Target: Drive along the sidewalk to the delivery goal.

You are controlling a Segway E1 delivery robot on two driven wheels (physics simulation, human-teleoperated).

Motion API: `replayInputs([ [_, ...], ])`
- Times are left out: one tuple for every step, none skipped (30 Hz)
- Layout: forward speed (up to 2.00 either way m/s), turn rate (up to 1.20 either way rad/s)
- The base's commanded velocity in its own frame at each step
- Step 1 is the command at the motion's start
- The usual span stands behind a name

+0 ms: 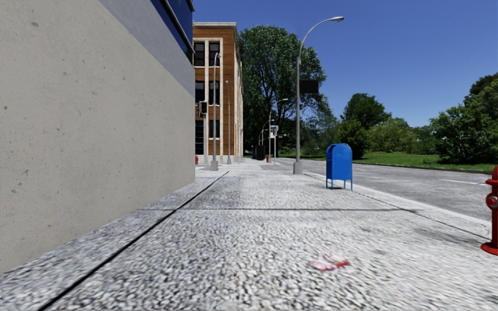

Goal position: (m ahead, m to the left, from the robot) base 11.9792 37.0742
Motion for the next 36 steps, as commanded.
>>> replayInputs([
  [2.0,0.0],
  [2.0,0.0],
  [2.0,0.0],
  [2.0,0.0],
  [2.0,0.0],
  [2.0,0.0],
  [2.0,0.0],
  [2.0,0.0],
  [2.0,0.0],
  [2.0,0.0],
  [2.0,0.0],
  [2.0,0.0],
  [2.0,0.0],
  [2.0,0.0],
  [2.0,0.0],
  [2.0,0.0],
  [2.0,0.0],
  [2.0,0.0],
  [2.0,0.0],
  [2.0,0.0],
  [2.0,0.0],
  [2.0,0.0],
  [2.0,0.0],
  [2.0,0.0],
  [2.0,0.0],
  [2.0,0.0],
  [2.0,0.0],
  [2.0,0.0],
  [2.0,0.0],
  [2.0,0.0],
  [2.0,0.0],
  [2.0,0.0],
  [2.0,0.0],
  [2.0,0.0],
  [2.0,0.0],
  [2.0,0.0],
])
